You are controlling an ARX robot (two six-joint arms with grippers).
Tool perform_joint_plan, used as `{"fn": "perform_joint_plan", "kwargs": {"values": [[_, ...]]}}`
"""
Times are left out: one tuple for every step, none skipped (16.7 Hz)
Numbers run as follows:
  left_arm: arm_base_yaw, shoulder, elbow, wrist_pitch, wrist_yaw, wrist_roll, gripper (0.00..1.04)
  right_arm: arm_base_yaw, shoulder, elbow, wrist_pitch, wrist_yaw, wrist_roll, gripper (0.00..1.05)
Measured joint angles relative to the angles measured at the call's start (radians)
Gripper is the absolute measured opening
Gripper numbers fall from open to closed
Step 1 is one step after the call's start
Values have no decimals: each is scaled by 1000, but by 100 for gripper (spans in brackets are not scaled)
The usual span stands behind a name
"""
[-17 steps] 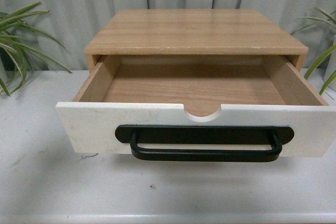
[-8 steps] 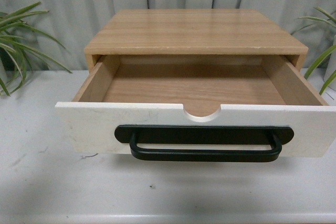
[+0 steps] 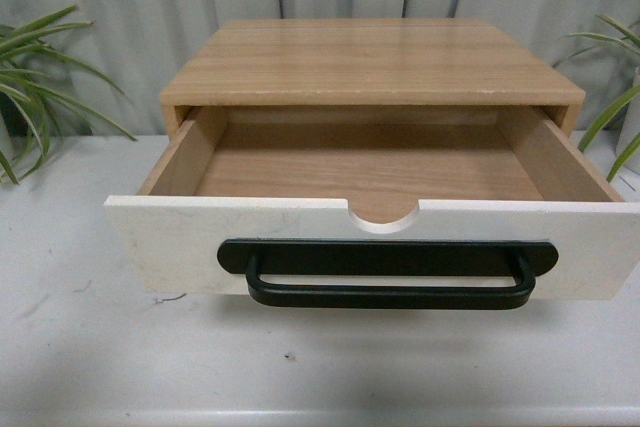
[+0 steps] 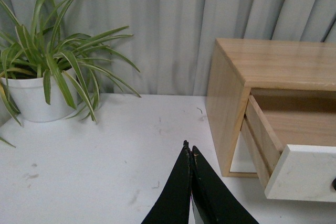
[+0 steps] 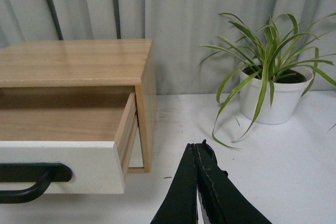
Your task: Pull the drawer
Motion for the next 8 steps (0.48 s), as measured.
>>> {"fn": "perform_joint_plan", "kwargs": {"values": [[0,-19,0,-23,0,0,2,0,-14,0,-22,0,0,2],[0,-44,0,-43,0,0,2,0,-21,0,-34,0,0,2],[0,-48,0,-45,0,0,2,0,-27,0,-38,0,0,2],[0,-54,0,-52,0,0,2,0,-29,0,-42,0,0,2],[0,-57,0,-55,0,0,2,0,-46,1,-67,0,0,2],[0,-69,0,-69,0,0,2,0,-108,1,-163,-1,0,2],[0,-97,0,-97,0,0,2,0,-195,2,-193,-1,0,2],[0,-121,0,-120,0,0,2,0,-196,1,-222,0,0,2]]}}
